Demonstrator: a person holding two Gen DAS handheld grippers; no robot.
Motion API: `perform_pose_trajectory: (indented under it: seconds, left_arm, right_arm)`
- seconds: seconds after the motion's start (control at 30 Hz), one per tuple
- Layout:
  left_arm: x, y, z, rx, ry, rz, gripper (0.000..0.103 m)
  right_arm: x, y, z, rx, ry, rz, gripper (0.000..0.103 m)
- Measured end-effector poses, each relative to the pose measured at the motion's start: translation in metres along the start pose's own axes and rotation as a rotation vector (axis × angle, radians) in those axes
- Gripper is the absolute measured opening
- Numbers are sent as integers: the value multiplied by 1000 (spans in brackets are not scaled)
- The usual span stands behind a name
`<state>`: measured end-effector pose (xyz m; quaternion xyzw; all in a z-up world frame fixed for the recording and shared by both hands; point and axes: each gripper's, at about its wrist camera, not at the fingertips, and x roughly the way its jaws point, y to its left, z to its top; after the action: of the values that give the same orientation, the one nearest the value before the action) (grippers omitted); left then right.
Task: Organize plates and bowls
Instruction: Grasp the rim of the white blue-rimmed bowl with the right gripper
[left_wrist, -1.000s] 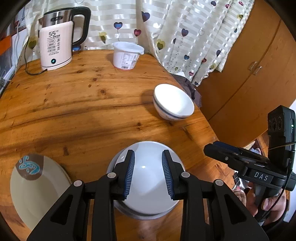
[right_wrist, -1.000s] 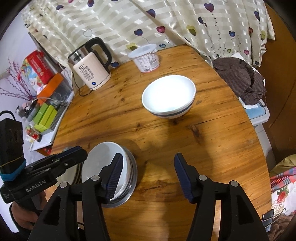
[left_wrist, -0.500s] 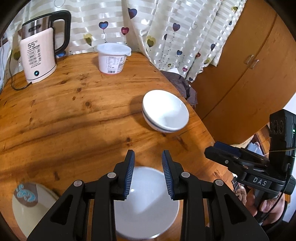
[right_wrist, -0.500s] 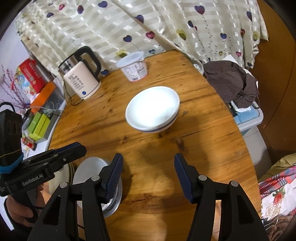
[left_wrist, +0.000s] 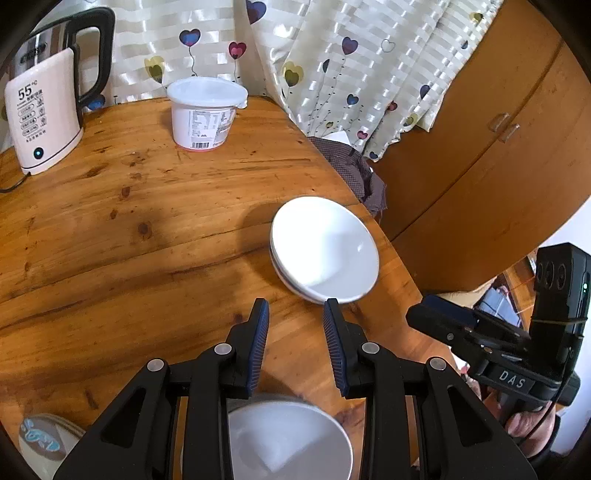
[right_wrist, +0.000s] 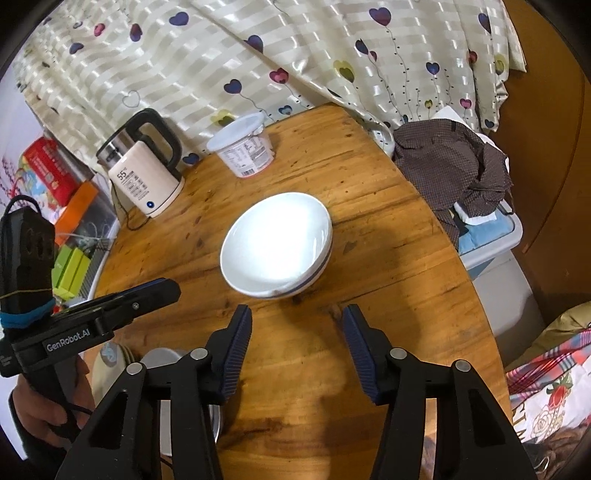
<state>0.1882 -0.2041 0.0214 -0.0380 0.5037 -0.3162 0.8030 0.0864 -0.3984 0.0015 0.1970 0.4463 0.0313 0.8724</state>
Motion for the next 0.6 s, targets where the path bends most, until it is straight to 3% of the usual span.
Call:
perform_pose_trajectory:
  seconds: [0.6]
  left_arm:
    - [45,7,36,-17,64,-18,32]
  right_arm:
    - [41,-18,30,37,29,7,30]
